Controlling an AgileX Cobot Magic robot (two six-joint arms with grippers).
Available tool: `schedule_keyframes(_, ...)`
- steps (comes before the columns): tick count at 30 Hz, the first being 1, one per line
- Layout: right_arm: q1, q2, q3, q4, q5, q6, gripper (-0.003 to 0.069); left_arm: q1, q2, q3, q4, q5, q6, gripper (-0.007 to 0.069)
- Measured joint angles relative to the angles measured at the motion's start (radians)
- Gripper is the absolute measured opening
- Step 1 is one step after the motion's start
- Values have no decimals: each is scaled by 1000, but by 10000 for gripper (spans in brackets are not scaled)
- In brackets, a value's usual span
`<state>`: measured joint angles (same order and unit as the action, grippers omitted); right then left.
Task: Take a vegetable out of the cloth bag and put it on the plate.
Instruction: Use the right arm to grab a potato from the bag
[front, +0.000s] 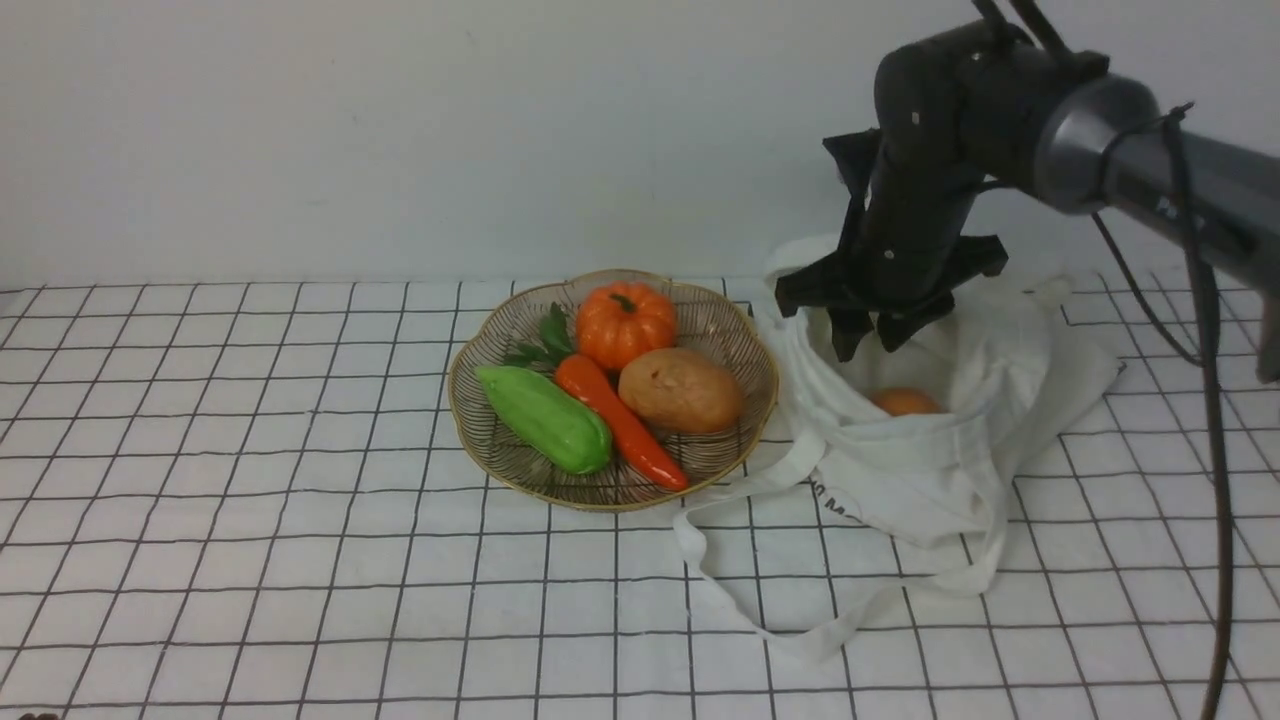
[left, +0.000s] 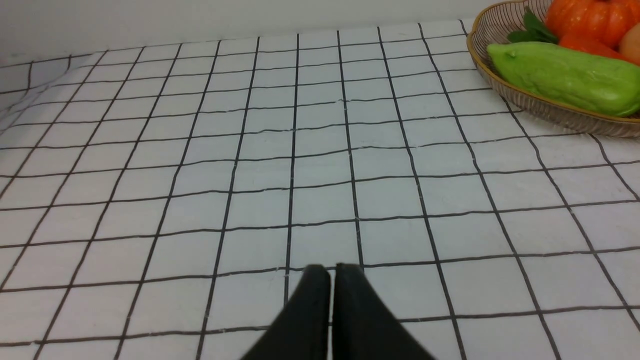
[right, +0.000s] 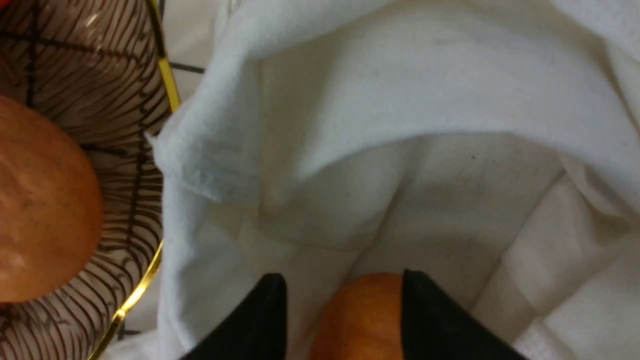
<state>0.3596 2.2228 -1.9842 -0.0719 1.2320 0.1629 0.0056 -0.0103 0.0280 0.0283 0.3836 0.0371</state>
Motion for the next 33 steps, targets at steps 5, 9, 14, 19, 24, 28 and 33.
schedule_keyframes(5,0,-15,32,3,-3,14,547,0,0,0,0,0,0,-8)
schedule_keyframes(9,-1,-25,123,-6,-2,67,616,0,0,0,0,0,0,-8)
schedule_keyframes(14,-22,-10,133,-21,-4,92,608,0,0,0,0,0,0,-8)
schedule_keyframes(19,-70,-10,133,21,-5,107,577,0,0,0,0,0,0,-8)
schedule_keyframes(24,-104,10,134,136,-7,100,568,0,0,0,0,0,0,-8)
schedule_keyframes(28,-102,49,134,163,-10,78,568,0,0,0,0,0,0,-8)
schedule_keyframes(33,-102,64,136,167,-12,-2,523,0,0,0,0,0,0,-8)
